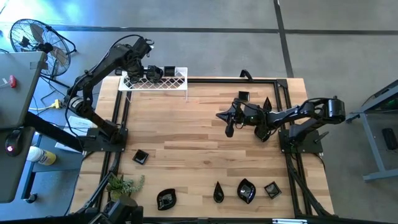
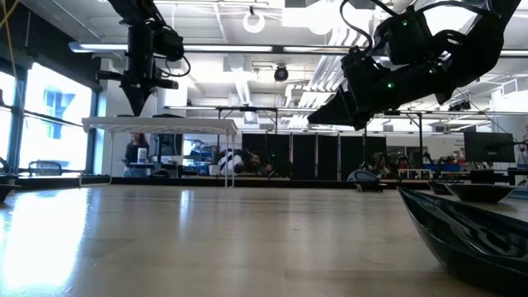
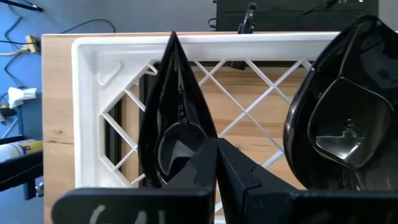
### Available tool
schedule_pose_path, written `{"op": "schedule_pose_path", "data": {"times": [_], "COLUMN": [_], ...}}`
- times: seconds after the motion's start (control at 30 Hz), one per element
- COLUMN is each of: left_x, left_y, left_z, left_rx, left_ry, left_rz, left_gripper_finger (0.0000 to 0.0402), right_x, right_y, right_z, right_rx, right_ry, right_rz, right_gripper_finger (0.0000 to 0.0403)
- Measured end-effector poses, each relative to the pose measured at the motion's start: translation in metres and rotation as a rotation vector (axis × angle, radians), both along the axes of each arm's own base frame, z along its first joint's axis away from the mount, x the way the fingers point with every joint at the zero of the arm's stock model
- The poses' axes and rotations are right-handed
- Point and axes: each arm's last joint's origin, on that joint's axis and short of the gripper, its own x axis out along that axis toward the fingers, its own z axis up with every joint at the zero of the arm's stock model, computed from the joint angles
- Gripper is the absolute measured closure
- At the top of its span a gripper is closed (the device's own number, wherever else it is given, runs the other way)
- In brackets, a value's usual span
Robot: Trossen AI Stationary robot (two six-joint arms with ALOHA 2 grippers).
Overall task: Pick & Place Mini shaped plates
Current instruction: Stack the middle drop-shaped plate on top of the drop-shaped plates on the shelf
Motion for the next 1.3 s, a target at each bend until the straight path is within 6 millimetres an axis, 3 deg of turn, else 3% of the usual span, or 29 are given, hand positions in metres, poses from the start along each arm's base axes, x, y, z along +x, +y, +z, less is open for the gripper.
{"op": "schedule_pose_path", "data": {"times": [0.93, 1.3], "left_x": [0.0, 0.0], "left_y": [0.002, 0.003], "left_z": [0.001, -0.01], "left_rx": [0.031, 0.027], "left_ry": [0.035, 0.039], "left_rz": [-0.012, -0.014], "left_gripper_finger": [0.0401, 0.0401], "right_x": [0.0, 0.0], "right_y": [0.0, 0.0], "right_z": [0.0, 0.0], "right_rx": [0.001, 0.001], "right_ry": [0.0, -0.001], "right_rz": [0.0, 0.0], "right_gripper_finger": [0.04, 0.0401]}}
